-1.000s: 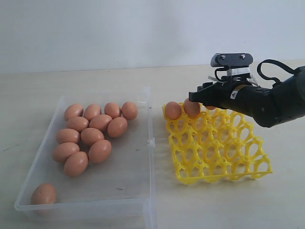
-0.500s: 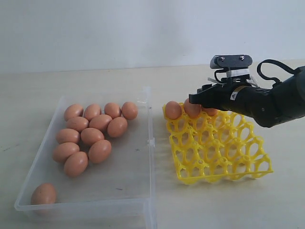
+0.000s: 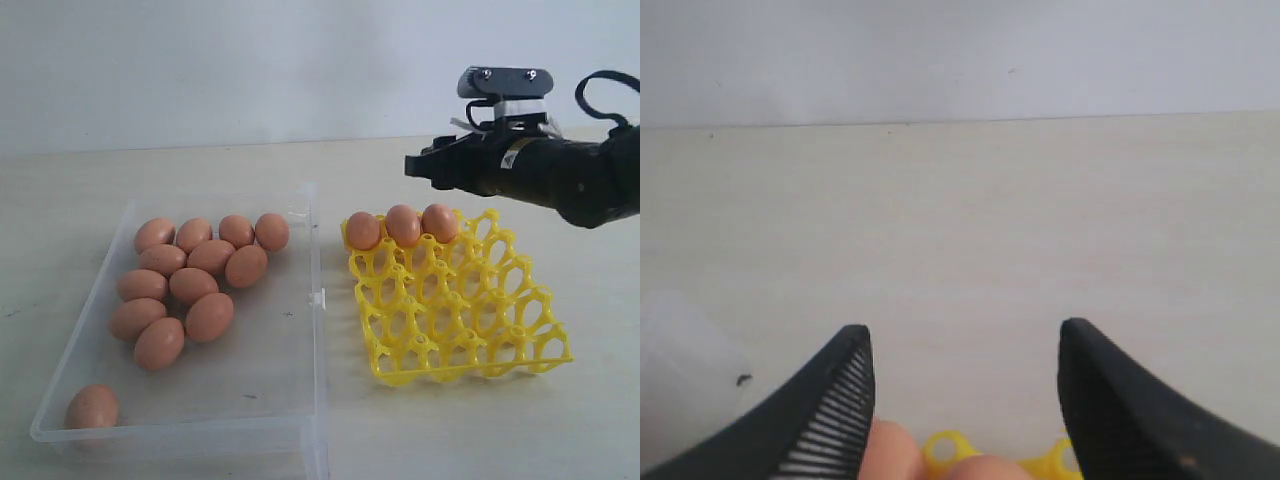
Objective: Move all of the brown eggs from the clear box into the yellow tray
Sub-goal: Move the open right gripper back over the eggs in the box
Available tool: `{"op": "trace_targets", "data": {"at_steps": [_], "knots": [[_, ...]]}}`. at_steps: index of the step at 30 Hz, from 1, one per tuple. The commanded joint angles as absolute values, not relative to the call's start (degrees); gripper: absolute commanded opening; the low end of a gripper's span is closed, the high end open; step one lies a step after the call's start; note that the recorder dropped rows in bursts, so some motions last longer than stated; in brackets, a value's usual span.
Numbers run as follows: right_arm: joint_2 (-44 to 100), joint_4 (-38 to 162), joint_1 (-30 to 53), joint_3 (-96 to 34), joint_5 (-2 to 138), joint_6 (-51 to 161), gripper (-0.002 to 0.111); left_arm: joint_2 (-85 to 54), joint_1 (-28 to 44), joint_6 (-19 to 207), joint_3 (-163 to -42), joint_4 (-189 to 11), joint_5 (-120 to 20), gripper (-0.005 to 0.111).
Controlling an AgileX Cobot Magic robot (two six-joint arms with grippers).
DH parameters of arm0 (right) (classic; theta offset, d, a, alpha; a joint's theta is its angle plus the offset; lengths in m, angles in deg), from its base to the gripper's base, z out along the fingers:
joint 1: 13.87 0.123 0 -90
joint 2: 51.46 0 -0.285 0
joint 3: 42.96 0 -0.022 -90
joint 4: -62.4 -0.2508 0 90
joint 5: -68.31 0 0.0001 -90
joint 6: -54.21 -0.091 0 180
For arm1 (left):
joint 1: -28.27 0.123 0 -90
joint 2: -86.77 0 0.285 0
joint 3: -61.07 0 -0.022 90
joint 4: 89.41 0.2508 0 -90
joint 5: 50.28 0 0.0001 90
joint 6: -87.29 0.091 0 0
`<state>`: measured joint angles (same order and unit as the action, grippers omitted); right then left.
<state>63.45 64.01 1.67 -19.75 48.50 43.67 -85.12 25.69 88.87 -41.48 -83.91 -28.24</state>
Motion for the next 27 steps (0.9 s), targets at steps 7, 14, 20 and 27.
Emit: {"op": "trace_targets", "data": {"at_steps": [7, 14, 20, 27], "knots": [[51.98, 62.77, 8.49, -30.76, 86.8, 44.72, 0.047, -85.44, 25.41, 88.57, -41.71, -83.98, -28.59, 0.0], [53.16, 50.47, 20.19, -39.39, 101.21, 61.24, 0.007, -85.44, 25.41, 88.57, -41.71, -83.98, -28.59, 0.0], [59.91, 49.26, 27.52, -47.12, 110.27, 62.11, 0.0, -85.44, 25.41, 88.57, -41.71, -83.98, -28.59, 0.0], [71.13, 48.17, 32.78, -59.46, 122.38, 61.62, 0.006, -85.44, 25.41, 88.57, -41.71, -83.98, -28.59, 0.0]]}}
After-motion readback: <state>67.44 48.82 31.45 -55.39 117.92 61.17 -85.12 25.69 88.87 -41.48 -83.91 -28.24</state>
